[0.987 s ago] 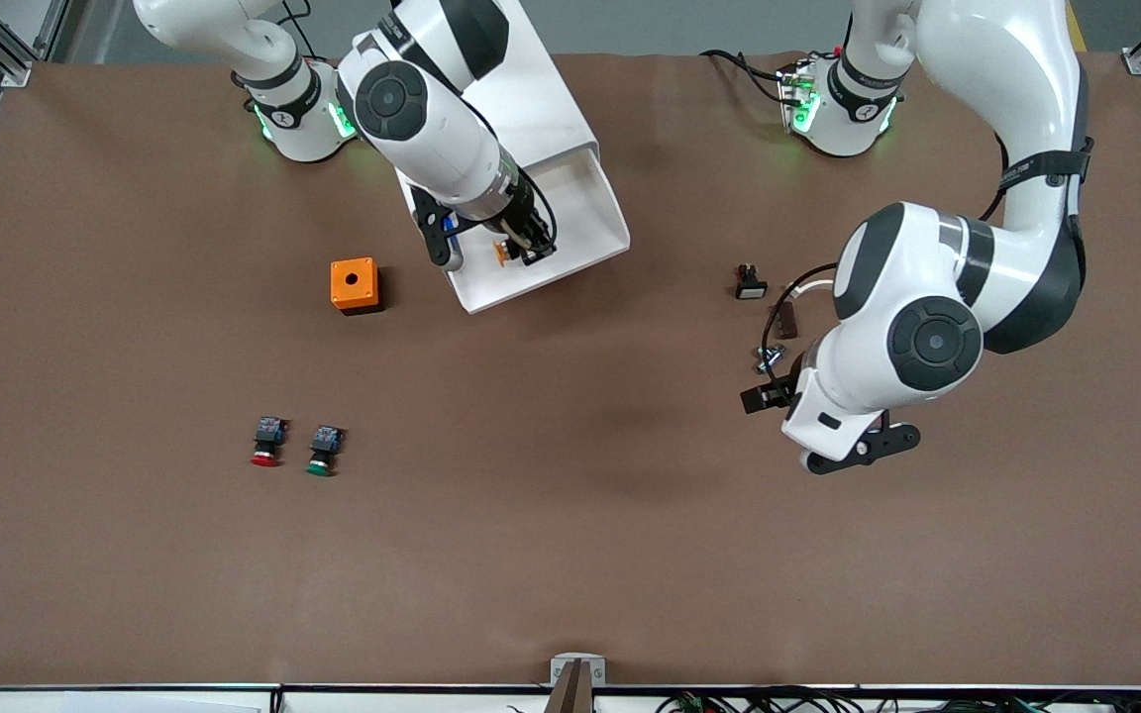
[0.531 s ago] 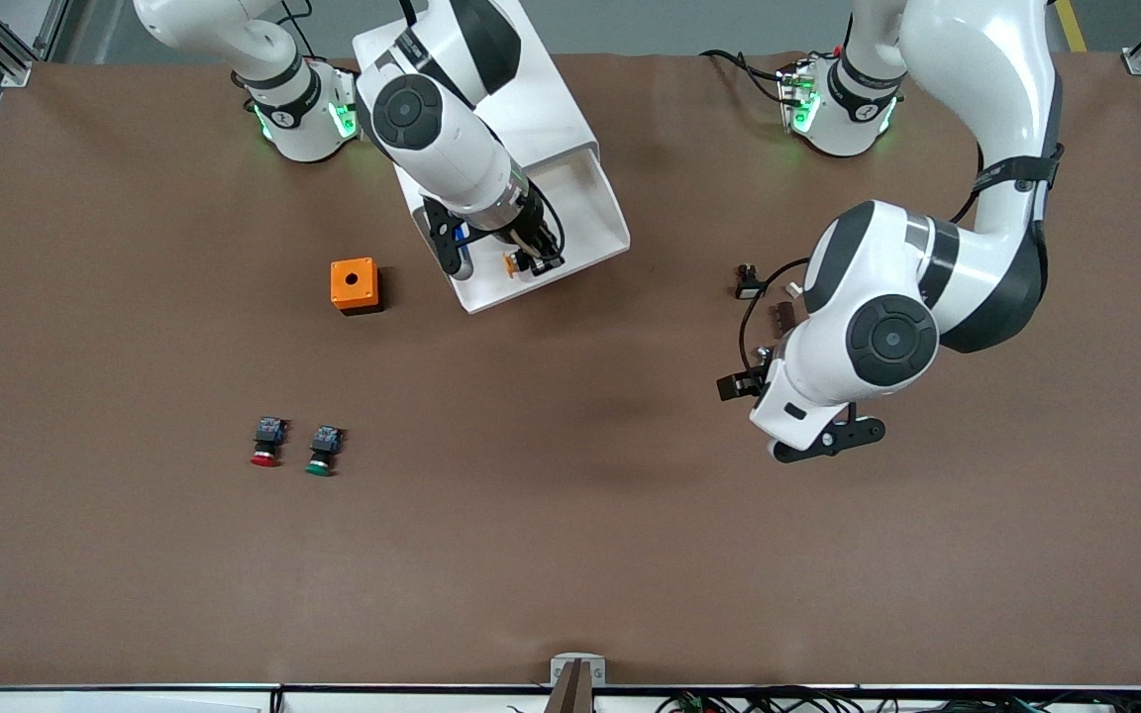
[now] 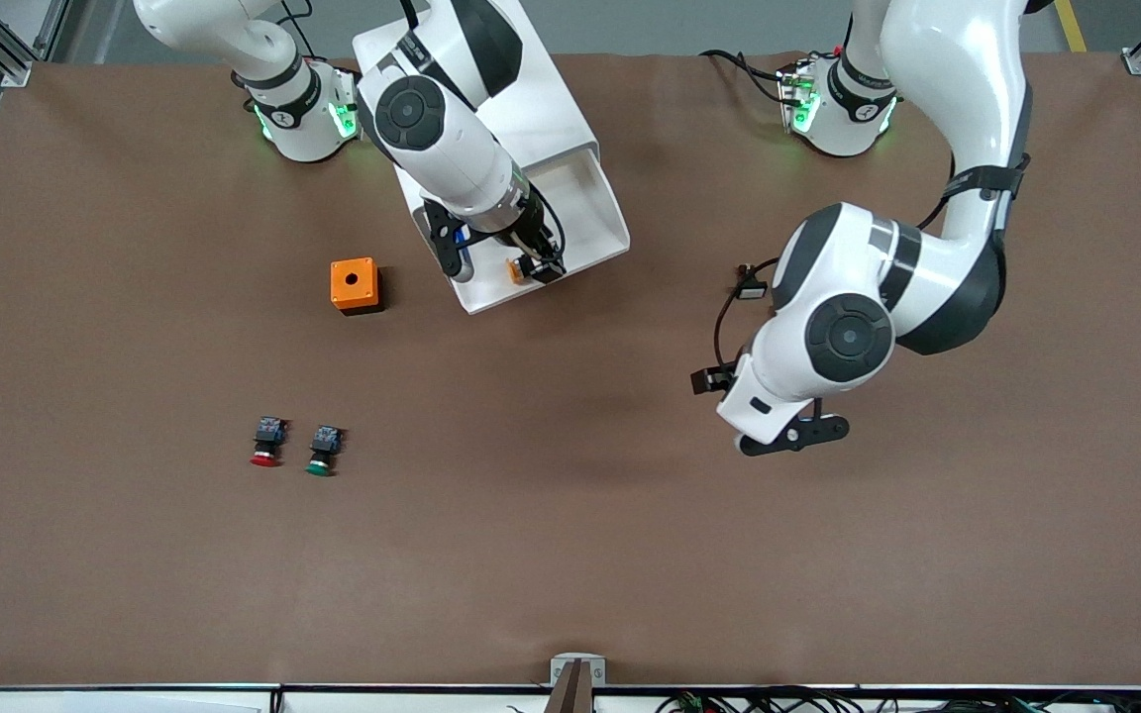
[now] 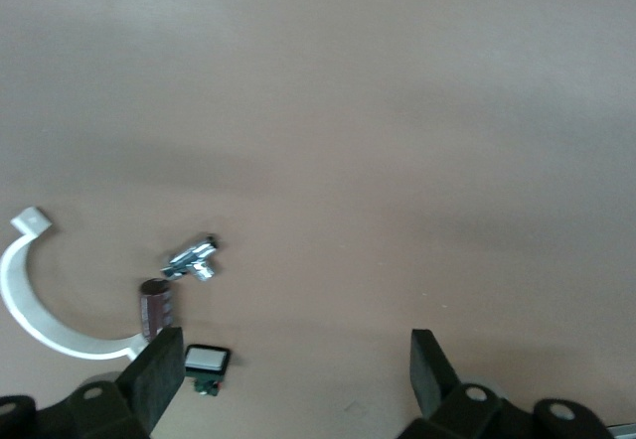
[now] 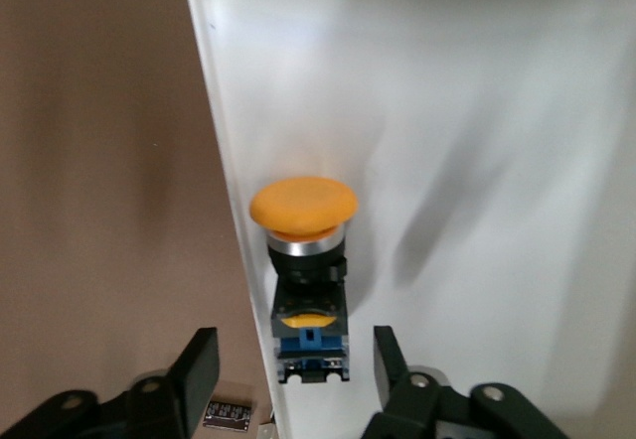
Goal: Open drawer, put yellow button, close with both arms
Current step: 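Push the drawer shut with the left gripper while the right gripper withdraws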
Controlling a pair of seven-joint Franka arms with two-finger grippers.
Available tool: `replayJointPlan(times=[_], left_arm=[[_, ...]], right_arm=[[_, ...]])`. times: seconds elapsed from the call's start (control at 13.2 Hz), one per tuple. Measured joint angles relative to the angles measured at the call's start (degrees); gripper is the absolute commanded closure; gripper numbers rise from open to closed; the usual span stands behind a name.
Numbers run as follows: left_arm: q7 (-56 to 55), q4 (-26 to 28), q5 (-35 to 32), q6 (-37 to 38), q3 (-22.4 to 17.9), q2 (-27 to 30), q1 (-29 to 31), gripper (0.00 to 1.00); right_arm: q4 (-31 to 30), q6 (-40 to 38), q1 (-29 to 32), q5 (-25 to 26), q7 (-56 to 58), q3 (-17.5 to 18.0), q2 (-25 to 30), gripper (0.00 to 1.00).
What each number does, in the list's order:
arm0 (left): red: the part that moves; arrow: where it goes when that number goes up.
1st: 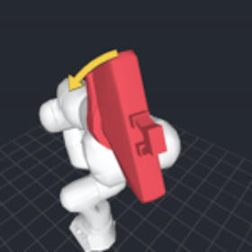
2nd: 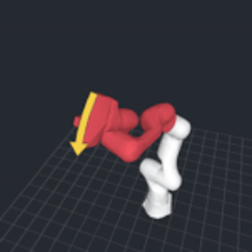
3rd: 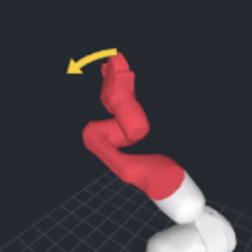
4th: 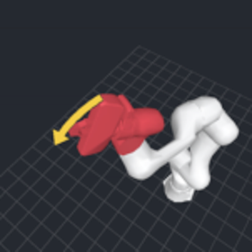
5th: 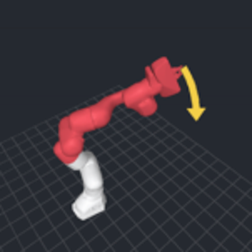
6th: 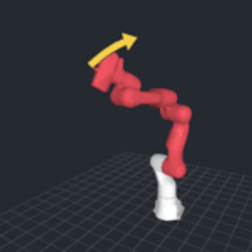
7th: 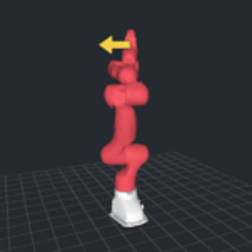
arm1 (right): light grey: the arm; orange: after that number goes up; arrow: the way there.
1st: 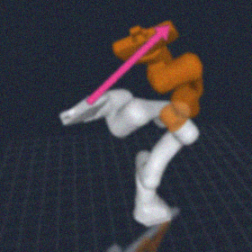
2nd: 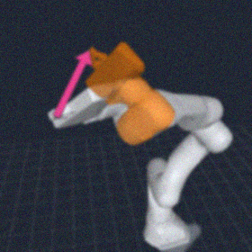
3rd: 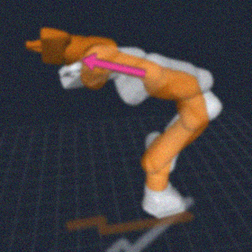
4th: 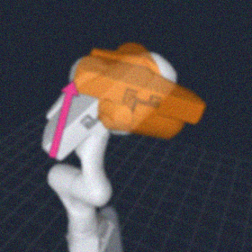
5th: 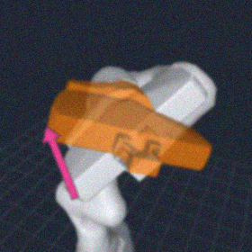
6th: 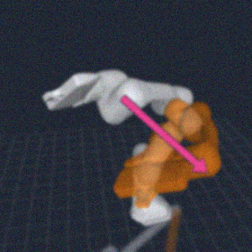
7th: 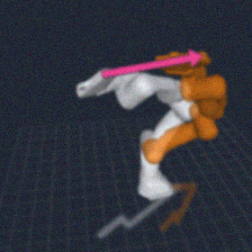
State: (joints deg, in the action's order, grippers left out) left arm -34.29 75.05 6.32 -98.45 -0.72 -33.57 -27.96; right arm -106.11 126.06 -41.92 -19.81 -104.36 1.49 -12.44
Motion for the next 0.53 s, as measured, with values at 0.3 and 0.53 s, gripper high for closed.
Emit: replayJointPlan(times=[0.3, 0.53], left_arm=[[-5.5, 0.01, 4.87, -1.83, 0.34, -1.07, -4.14, 0.0], [-11.23, 0.03, 8.27, -2.56, 0.62, -1.5, -6.71, 0.0]], right_arm=[[5.06, -9.7, 4.53, 6.87, 6.02, -1.95, 1.45, 0.01], [7.99, -20.82, 12.92, 7.38, 23.31, -2.47, 3.44, 0.01]])
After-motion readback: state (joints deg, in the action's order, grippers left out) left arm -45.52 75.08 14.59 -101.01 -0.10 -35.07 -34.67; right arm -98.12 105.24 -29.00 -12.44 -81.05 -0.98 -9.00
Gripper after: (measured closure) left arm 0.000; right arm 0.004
